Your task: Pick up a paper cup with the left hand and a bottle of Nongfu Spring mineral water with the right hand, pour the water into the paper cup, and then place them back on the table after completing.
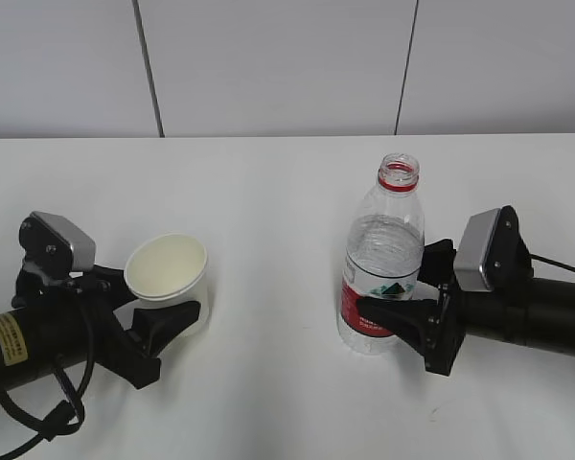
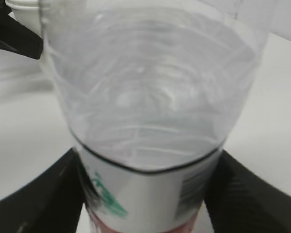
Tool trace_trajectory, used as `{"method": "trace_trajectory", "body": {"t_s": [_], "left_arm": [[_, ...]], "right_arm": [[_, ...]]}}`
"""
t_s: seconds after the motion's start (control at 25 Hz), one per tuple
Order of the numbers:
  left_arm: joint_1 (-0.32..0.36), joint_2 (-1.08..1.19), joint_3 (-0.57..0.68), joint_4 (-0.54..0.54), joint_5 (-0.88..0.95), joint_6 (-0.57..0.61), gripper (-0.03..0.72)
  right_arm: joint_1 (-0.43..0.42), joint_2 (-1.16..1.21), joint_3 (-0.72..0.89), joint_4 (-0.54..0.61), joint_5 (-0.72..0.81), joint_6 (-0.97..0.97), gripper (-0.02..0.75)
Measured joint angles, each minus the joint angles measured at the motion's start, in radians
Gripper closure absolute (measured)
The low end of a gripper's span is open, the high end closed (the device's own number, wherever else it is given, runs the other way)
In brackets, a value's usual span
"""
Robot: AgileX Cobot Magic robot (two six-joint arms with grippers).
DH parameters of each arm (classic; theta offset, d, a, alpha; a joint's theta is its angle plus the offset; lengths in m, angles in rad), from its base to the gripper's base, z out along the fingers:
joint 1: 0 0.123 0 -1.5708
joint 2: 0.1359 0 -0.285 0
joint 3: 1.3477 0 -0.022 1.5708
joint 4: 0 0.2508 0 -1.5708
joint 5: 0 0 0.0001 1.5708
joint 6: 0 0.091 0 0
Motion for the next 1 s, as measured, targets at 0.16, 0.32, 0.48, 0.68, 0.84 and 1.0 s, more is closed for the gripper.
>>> {"method": "trace_trajectory", "body": {"t_s": [0.16,0.32,0.48,0.68,0.84,1.0], "left_arm": [[0.000,-0.033,0.000,0.000,0.000,0.000,0.240],[0.000,-0.050,0.000,0.000,-0.001,0.000,0.240],[0.000,-0.053,0.000,0.000,-0.001,0.000,0.240],[0.000,-0.053,0.000,0.000,-0.001,-0.016,0.240],[0.000,-0.053,-0.007,0.008,0.000,-0.032,0.240],[0.000,-0.053,-0.050,0.058,0.000,-0.060,0.240]], "right_arm": [[0.000,0.000,0.000,0.000,0.000,0.000,0.241],[0.000,0.000,0.000,0.002,0.000,0.000,0.244],[0.000,0.001,0.000,0.030,0.000,0.000,0.254],[0.000,0.002,0.000,0.055,0.000,0.000,0.311],[0.000,0.002,0.000,0.068,0.002,0.002,0.318],[0.000,0.003,-0.024,0.072,0.014,0.002,0.318]]}}
